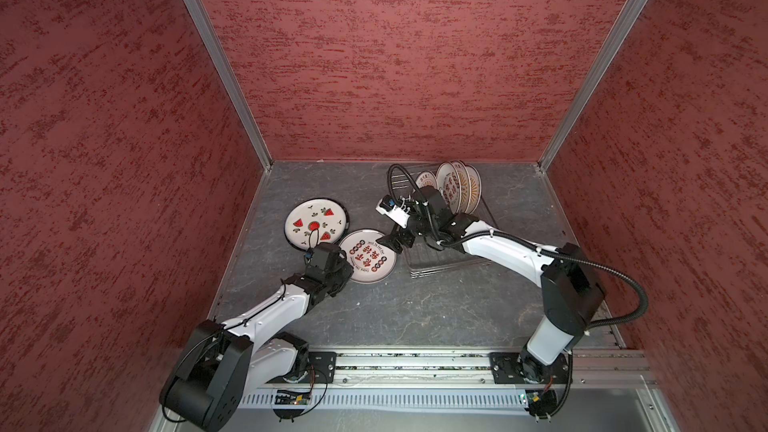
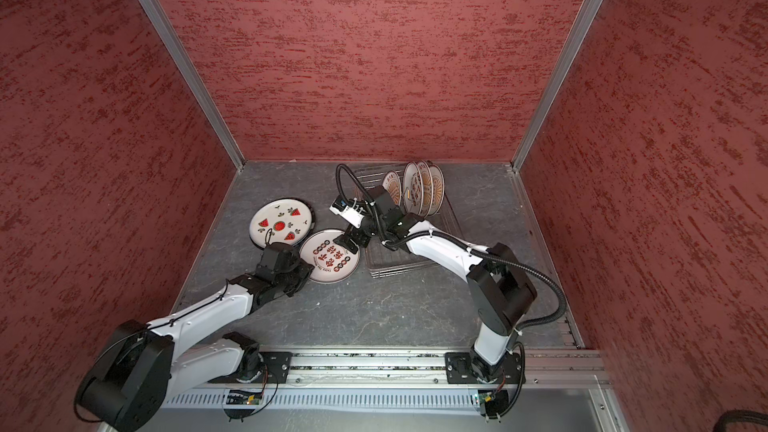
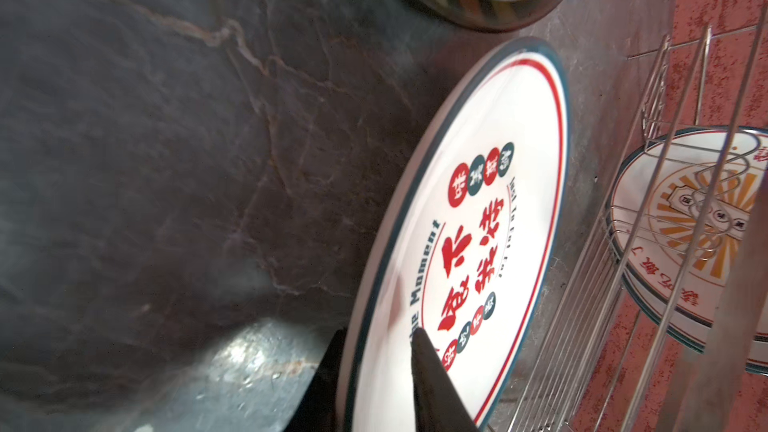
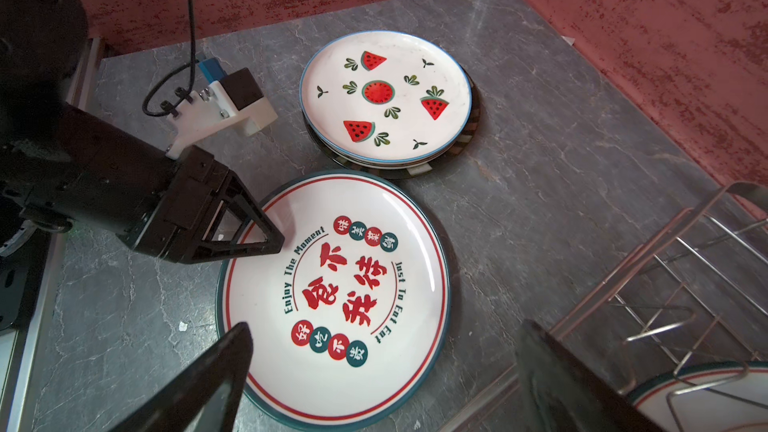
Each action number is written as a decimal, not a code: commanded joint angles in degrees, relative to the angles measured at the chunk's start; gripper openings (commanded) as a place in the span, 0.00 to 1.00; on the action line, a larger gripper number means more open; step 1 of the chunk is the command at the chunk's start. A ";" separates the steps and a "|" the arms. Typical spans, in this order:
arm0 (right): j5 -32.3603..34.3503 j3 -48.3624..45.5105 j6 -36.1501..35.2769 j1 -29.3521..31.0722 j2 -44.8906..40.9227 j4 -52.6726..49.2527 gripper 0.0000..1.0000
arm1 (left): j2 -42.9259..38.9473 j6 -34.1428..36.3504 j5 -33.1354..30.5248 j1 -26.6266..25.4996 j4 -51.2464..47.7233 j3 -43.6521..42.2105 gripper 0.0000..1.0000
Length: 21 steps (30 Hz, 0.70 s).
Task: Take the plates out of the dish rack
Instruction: 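Lower the plate beside the watermelon plate with the left while the right returns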
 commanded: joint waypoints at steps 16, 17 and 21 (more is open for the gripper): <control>3.01 3.12 -1.48 0.56 2.01 -1.14 0.99 | -0.61 -1.63 -7.66 -1.25 -0.81 0.92 0.64; 3.51 2.99 -1.35 0.56 1.85 -0.85 0.99 | -1.22 -1.54 -8.19 -1.25 -1.52 0.98 0.67; 6.33 1.36 -0.30 0.56 0.76 2.79 0.99 | -5.10 2.28 -9.97 -1.97 -4.51 2.16 0.89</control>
